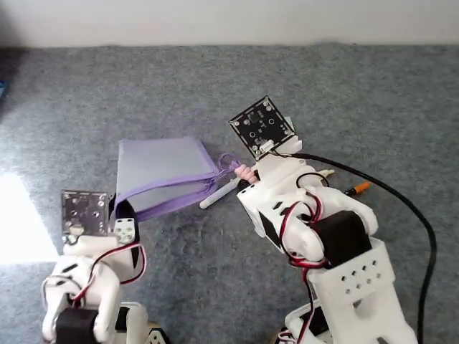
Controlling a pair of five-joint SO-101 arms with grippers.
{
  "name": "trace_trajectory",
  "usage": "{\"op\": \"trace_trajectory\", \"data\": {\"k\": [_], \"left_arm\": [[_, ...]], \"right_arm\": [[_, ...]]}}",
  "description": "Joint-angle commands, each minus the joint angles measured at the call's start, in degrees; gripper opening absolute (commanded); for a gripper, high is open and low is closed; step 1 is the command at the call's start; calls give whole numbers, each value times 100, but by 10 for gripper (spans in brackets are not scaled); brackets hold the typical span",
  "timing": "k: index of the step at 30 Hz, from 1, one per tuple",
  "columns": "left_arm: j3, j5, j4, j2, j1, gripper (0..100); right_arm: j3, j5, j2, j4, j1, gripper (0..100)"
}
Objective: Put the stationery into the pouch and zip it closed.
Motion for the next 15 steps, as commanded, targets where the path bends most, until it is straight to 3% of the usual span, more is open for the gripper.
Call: {"op": "trace_trajectory", "data": {"k": [1,10,15], "left_arm": [[-848,-79,501,-18,18,12],[-1938,-53,1749,-9,9,12],[-2105,-35,1758,334,0,12]], "right_arm": [[-501,-44,-171,207,-40,8],[-598,-70,-171,435,-48,8],[-598,-70,-171,936,-57,13]]}}
